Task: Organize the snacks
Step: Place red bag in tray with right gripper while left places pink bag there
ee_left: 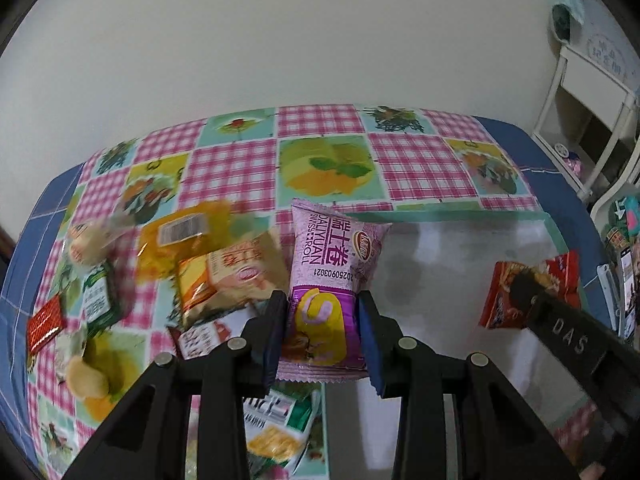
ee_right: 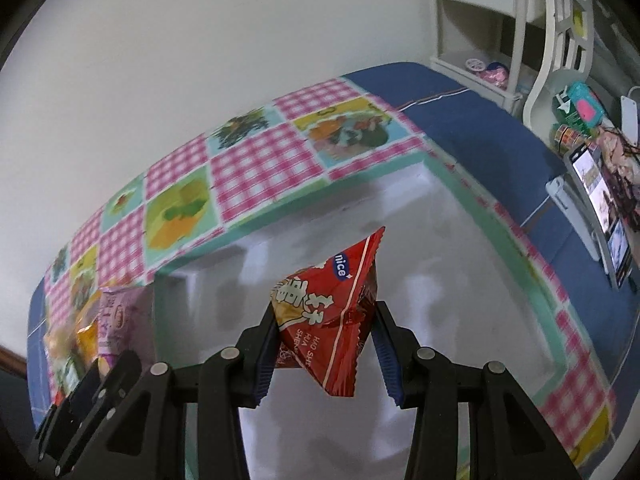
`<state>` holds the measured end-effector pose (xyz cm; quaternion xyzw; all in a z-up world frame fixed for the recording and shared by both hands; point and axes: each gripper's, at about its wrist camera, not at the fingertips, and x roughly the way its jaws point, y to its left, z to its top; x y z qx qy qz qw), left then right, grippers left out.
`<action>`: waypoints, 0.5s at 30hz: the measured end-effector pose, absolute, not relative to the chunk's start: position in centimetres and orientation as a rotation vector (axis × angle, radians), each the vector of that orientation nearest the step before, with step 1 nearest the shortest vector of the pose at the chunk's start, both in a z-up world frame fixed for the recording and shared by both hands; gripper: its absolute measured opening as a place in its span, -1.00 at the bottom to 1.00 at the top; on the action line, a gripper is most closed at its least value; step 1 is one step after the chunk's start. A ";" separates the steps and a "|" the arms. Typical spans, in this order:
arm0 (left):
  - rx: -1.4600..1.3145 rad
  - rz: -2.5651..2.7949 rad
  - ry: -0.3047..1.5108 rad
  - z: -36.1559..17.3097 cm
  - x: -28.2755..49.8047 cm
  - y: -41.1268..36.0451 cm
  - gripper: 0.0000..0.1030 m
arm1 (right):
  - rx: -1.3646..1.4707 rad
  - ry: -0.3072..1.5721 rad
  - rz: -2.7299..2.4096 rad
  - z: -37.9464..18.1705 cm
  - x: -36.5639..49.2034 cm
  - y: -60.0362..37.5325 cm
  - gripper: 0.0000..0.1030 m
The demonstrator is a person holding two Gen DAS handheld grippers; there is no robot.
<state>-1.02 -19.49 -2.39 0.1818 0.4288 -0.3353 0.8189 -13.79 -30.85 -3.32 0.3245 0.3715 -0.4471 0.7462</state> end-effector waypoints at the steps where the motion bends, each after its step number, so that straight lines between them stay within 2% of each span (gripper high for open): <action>1: 0.390 -0.716 0.912 -2.5 -1.0 -19.8 -0.28 | 0.704 0.812 -0.987 -3.5 -13.8 -31.3 -0.08; 15: 0.378 -0.757 0.887 -3.2 -0.2 -23.2 -0.27 | 0.730 0.830 -1.027 -6.3 -13.4 -35.5 -0.06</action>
